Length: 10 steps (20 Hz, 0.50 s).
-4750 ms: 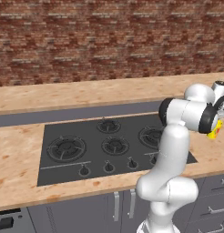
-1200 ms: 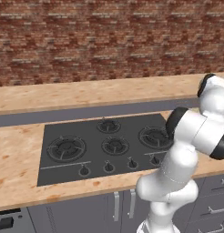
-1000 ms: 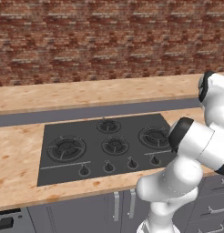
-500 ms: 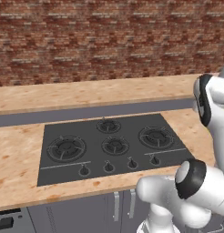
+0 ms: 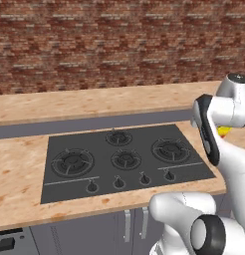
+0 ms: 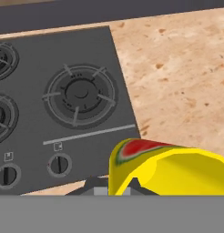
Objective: Pick the cup and bowl from the counter and place them on the counter next to the sink.
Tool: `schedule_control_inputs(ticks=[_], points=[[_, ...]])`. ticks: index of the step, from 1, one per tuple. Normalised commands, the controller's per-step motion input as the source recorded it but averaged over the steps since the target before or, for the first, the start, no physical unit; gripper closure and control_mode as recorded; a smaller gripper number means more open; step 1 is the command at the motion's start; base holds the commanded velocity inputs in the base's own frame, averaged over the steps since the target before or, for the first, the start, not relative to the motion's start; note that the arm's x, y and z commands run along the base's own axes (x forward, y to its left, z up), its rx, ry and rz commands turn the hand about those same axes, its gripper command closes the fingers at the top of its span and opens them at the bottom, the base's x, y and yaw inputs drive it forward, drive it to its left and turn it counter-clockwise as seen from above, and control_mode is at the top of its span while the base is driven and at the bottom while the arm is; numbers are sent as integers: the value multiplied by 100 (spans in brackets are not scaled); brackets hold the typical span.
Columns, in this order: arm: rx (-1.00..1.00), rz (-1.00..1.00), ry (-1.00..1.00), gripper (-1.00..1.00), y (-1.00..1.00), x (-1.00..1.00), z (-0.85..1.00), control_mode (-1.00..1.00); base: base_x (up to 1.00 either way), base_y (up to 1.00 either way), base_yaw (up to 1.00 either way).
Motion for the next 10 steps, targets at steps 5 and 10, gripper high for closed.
schedule_control_inputs(ticks=[5, 10], points=[[0, -16, -3, 100, 58, -33, 28, -100, 0, 0, 0], [2, -5, 3, 100, 31, -33, 15, -100, 0, 0, 0]])
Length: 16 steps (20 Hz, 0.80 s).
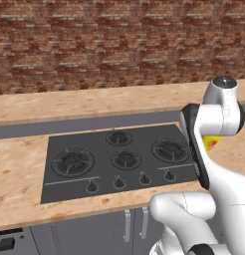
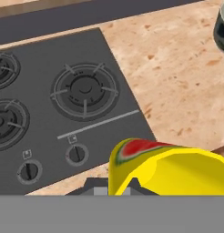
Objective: Pick the cup and bowl from the counter and place them on the counter next to the sink.
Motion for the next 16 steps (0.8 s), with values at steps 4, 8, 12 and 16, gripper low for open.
schedule_control_inputs(ticks=[4, 8, 12, 16], points=[[3, 0, 13, 100, 12, -18, 10, -100, 0, 0, 0], [10, 3, 6, 100, 13, -2, 2, -100, 0, 0, 0], [12, 12, 6, 100, 17, -1, 0, -100, 0, 0, 0], [11, 16, 0, 100, 9, -1, 0, -100, 0, 0, 0]])
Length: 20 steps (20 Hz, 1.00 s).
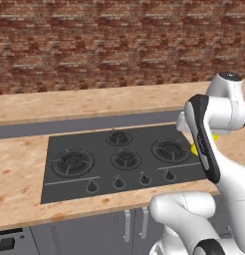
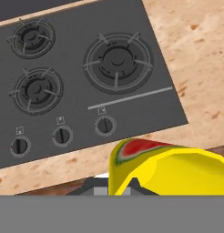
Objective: Pick the cup and bowl from the counter and place them on the counter next to the sink.
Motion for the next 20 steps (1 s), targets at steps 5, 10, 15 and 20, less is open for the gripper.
schedule_control_inputs(ticks=[5, 10, 15, 20], points=[[4, 16, 0, 100, 13, -13, 0, -100, 0, 0, 0], [0, 3, 0, 100, 7, -9, 0, -100, 0, 0, 0], [0, 0, 0, 100, 0, 0, 0, -100, 0, 0, 0], [0, 0, 0, 100, 0, 0, 0, -100, 0, 0, 0]])
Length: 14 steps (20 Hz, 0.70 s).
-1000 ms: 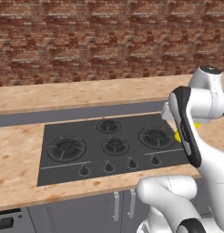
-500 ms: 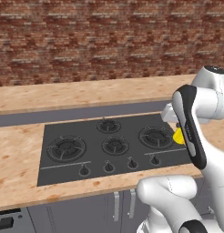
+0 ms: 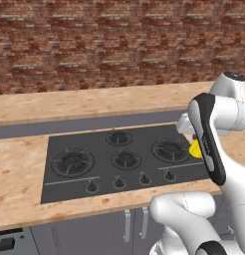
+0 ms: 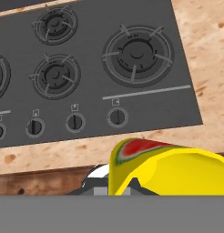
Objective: Pick the cup and bowl from the counter and place them on the counter next to the sink.
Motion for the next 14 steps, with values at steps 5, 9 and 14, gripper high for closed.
schedule_control_inputs(ticks=[5, 9, 14], points=[[0, 0, 0, 100, 0, 0, 0, 100, -13, 0, 0], [0, 0, 0, 100, 0, 0, 0, 100, -98, -21, -10], [0, 0, 0, 100, 0, 0, 0, 100, -43, -48, -43]])
